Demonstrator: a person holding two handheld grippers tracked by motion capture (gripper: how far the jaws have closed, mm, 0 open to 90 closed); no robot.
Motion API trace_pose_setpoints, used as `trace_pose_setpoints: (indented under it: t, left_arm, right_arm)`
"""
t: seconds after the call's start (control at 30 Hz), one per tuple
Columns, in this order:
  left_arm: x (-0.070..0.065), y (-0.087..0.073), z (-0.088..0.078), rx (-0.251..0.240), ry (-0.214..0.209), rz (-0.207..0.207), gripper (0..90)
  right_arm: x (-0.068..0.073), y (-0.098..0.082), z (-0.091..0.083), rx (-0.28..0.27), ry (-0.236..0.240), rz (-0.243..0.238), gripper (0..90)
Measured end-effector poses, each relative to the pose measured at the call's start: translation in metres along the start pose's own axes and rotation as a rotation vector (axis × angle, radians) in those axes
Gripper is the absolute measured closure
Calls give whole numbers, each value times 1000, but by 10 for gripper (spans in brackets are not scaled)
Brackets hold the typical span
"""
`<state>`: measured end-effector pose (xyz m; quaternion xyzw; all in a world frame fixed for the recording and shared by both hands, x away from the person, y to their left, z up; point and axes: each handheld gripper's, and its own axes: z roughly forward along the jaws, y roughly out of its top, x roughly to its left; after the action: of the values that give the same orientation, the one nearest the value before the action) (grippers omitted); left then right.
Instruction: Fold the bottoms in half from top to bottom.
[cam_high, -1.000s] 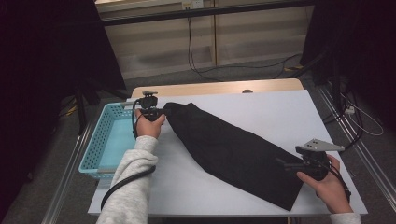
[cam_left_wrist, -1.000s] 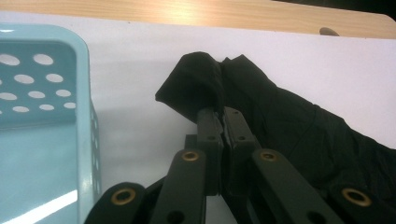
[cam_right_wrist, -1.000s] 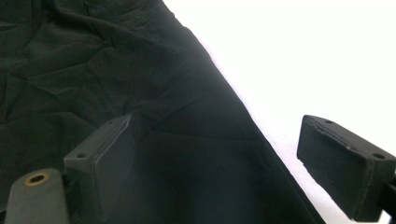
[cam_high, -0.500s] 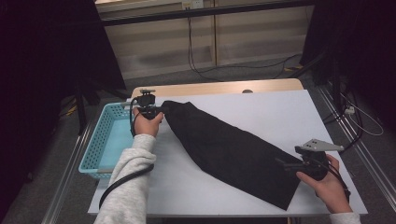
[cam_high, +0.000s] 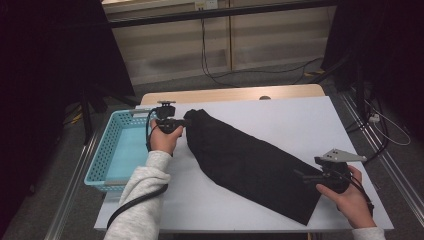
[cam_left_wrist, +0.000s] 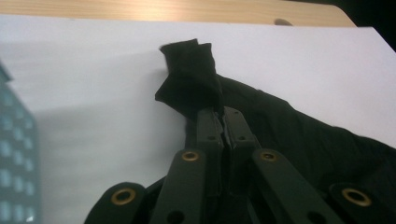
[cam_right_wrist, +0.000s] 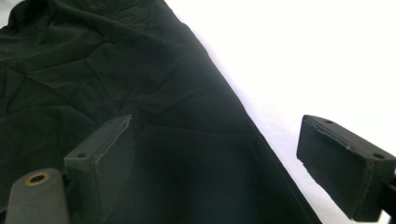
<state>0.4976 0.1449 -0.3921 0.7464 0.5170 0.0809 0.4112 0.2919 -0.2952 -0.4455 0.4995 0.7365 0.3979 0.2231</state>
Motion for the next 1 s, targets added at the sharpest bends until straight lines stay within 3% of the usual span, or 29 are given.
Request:
trace_pose_setpoints:
  t: [0.33,0.53,0.87,1.0]
  left_arm:
    - [-25,-17,8,29,-80,61,870]
    - [-32,-28,14,43,-110,66,870]
    - [-44,-42,16,22,-175,62,870]
    - [-45,-48,17,24,-177,71,870]
  right_arm:
    - [1,0,1,1,3,-6,114]
    - [3,0,1,4,7,-6,114]
    - [4,0,4,12,12,-12,114]
    - [5,0,5,11,14,-15,114]
